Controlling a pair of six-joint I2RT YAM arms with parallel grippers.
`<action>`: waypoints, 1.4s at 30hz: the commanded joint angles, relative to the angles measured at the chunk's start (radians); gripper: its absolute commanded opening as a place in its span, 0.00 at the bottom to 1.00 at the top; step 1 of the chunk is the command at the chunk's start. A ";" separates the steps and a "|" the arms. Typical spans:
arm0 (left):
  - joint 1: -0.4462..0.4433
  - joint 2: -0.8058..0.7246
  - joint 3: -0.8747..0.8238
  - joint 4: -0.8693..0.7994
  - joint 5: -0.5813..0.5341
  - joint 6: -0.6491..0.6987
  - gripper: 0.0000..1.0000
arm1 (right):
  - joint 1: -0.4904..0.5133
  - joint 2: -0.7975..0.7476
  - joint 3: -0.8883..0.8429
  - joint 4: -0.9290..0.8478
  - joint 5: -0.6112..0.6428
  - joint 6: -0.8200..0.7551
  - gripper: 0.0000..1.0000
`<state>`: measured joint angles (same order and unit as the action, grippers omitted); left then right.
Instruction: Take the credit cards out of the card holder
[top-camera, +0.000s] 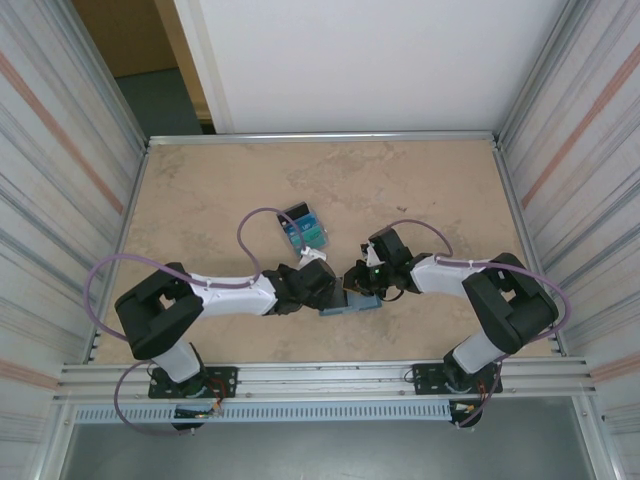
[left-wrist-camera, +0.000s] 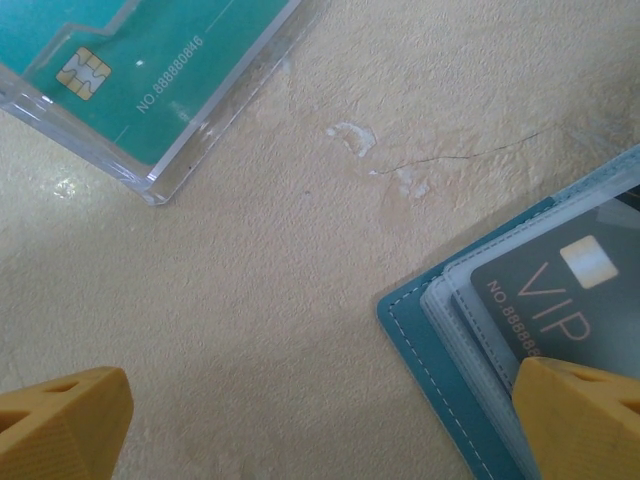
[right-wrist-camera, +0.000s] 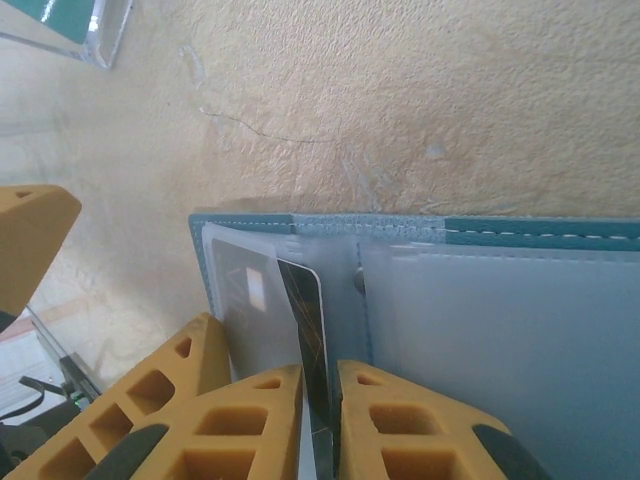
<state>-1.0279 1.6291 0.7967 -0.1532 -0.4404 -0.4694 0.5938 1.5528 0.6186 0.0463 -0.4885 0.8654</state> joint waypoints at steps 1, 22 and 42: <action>-0.009 0.032 -0.003 -0.061 0.006 -0.008 0.99 | -0.006 0.022 -0.013 0.017 -0.016 0.018 0.12; -0.007 0.025 -0.012 -0.073 0.001 -0.023 0.99 | -0.037 -0.048 -0.042 0.028 -0.038 0.024 0.09; -0.003 0.021 -0.008 -0.083 0.003 -0.019 0.99 | -0.071 -0.057 -0.051 -0.001 -0.026 -0.004 0.00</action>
<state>-1.0294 1.6291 0.7967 -0.1558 -0.4377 -0.4950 0.5365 1.5105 0.5701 0.0917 -0.5404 0.8822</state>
